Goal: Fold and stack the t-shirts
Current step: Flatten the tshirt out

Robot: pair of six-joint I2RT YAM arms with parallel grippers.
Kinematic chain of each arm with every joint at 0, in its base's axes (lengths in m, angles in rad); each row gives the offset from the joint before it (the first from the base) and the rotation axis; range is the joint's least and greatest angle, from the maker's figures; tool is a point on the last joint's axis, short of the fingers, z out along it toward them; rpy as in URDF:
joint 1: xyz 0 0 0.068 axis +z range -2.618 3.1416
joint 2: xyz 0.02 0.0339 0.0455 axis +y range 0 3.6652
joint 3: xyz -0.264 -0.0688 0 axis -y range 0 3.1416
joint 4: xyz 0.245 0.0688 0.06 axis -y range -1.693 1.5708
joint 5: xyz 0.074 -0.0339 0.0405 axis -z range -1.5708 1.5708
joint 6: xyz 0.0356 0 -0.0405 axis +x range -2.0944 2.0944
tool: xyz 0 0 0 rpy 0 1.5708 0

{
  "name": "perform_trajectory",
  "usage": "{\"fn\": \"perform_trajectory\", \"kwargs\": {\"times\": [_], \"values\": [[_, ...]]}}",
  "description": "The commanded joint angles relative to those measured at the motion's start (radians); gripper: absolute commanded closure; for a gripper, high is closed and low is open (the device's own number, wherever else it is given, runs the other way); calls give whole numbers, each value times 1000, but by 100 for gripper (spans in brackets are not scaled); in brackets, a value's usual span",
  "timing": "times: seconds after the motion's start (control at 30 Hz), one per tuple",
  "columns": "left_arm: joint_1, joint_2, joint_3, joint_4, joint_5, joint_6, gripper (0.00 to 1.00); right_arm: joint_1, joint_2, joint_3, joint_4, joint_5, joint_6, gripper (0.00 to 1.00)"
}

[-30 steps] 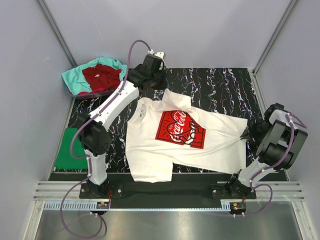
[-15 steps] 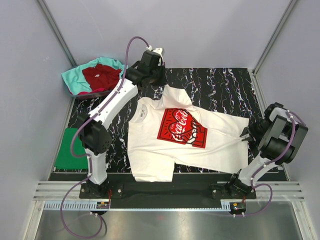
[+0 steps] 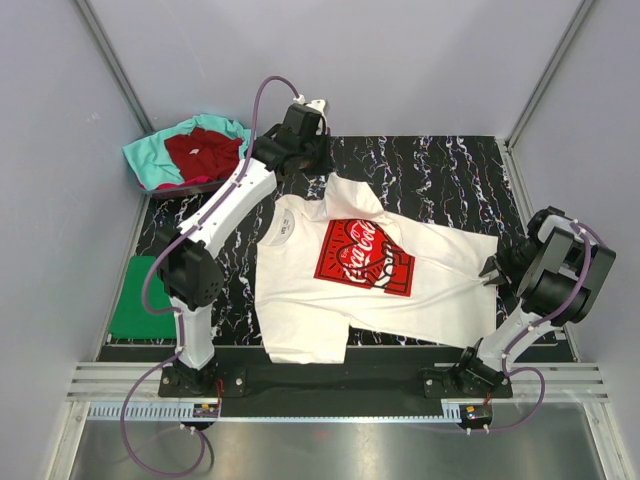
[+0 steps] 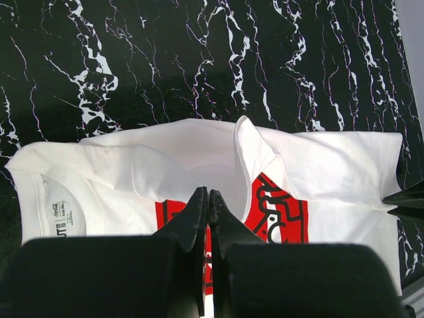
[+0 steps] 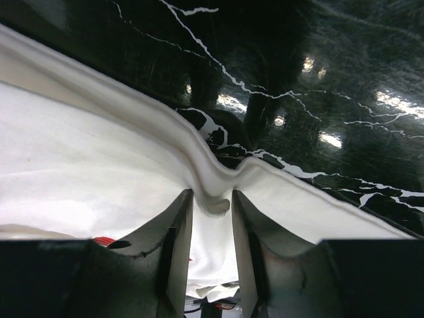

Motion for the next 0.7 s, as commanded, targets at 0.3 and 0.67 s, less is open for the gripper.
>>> {"fn": "perform_trajectory", "kwargs": {"times": [0.3, 0.67], "values": [[4, -27, 26, 36, 26, 9, 100, -2, -52, 75, -63, 2, -4, 68], [4, -18, 44, 32, 29, 11, 100, -2, -12, 52, -26, -4, 1, 79]]}}
